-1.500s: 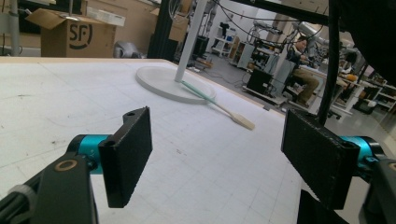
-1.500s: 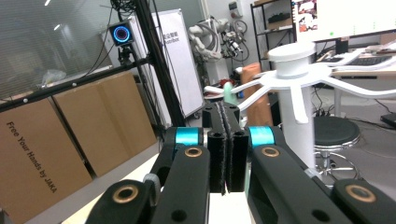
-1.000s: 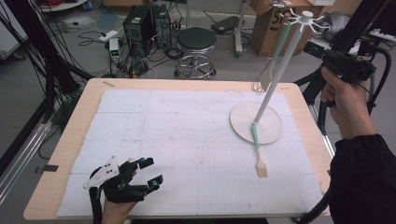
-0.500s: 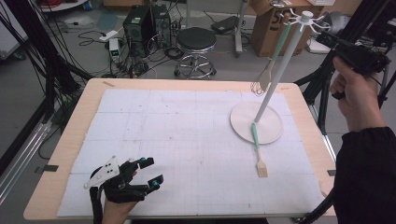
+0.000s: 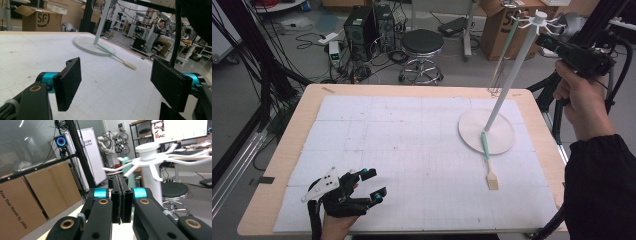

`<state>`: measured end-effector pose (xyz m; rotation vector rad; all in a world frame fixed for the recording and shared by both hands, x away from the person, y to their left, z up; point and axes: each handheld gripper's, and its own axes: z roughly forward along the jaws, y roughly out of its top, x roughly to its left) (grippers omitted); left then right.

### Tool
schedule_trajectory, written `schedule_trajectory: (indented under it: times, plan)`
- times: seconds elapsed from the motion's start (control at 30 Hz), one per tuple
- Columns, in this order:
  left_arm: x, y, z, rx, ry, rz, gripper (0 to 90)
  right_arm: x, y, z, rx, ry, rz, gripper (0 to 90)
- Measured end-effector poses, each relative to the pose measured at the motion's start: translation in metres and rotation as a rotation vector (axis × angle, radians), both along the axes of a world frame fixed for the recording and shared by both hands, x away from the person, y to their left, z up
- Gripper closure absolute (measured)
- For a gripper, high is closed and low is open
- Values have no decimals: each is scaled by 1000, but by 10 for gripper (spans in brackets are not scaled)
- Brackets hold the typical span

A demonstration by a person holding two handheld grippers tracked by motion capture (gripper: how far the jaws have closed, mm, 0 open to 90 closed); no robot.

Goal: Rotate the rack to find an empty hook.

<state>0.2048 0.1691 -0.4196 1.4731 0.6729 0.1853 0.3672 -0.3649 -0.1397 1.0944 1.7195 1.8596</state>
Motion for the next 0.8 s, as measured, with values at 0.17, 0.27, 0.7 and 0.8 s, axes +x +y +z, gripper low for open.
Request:
schedule_trajectory:
  times: [0.17, 0.27, 0.7, 0.8]
  plan:
    - [0, 1, 0, -2, -1, 0, 252, 1, 4, -1, -4, 5, 4, 898]
    - [0, 2, 0, -2, 0, 2, 252, 1, 3, -2, -5, 9, 1, 898]
    - [0, 0, -1, 3, 3, 0, 252, -12, -1, -34, -10, 34, 47, 784]
    - [0, -1, -1, 4, 5, -1, 253, -17, -1, -41, -29, 33, 42, 654]
